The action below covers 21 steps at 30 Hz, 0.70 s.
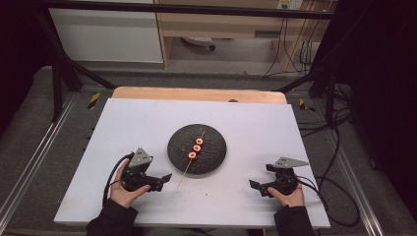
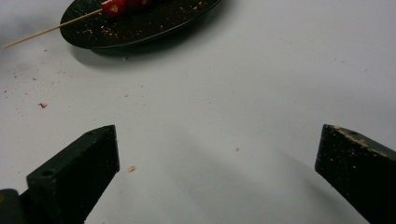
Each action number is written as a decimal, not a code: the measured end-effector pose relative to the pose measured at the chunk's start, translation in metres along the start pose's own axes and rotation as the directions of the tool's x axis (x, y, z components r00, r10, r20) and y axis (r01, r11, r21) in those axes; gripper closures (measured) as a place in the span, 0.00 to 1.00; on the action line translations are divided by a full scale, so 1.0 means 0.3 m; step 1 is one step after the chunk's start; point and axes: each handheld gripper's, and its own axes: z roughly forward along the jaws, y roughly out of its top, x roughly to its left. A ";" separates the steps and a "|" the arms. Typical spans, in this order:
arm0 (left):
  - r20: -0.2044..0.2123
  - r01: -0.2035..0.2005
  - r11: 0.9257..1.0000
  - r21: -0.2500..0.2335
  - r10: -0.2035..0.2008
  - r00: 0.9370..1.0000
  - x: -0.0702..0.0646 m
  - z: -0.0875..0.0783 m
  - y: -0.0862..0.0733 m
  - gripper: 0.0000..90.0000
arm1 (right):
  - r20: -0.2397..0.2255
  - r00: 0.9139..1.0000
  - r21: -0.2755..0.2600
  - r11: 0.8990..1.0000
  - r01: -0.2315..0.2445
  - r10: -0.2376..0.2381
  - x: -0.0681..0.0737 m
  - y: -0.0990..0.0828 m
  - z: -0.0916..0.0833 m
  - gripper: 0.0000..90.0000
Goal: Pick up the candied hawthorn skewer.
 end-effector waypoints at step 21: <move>-0.025 -0.011 0.996 0.092 0.014 1.000 -0.096 0.152 0.117 0.32 | 0.002 1.000 0.003 1.000 -0.002 0.002 0.001 0.000 0.000 0.01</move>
